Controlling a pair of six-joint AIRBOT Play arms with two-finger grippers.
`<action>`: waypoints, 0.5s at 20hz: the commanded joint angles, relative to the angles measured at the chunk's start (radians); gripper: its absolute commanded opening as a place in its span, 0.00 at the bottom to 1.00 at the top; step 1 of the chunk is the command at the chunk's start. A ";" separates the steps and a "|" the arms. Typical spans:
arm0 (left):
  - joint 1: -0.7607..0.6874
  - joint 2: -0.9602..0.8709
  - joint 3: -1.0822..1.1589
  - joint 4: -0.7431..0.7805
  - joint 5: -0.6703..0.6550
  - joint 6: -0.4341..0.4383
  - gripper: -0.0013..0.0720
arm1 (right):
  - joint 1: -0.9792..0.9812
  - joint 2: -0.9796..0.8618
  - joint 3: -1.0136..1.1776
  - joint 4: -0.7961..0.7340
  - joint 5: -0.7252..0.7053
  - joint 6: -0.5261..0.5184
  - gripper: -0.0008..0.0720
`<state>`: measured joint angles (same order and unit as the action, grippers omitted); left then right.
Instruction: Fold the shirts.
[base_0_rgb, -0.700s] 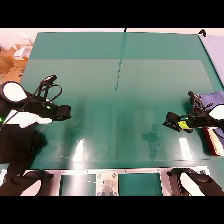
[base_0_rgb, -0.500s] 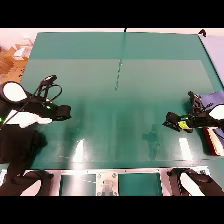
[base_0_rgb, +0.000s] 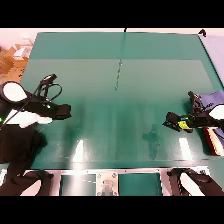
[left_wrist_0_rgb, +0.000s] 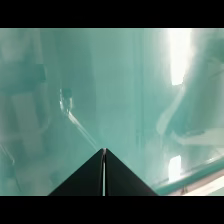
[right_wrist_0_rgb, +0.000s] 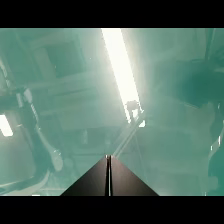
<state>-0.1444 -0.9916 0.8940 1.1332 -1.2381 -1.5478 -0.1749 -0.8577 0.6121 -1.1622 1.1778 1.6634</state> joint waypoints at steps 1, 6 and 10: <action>0.000 0.001 0.000 0.000 0.049 0.000 0.05 | 0.001 0.000 0.000 0.000 -0.008 0.000 0.04; 0.000 0.001 0.000 0.034 0.234 0.004 0.06 | 0.001 -0.001 0.000 0.000 -0.083 0.000 0.04; 0.000 0.000 0.005 0.451 0.253 -0.050 0.93 | 0.001 -0.002 0.000 -0.001 -0.091 0.000 0.04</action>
<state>-0.1452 -0.9916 0.8963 1.3033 -1.0294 -1.5578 -0.1745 -0.8585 0.6121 -1.1625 1.1019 1.6634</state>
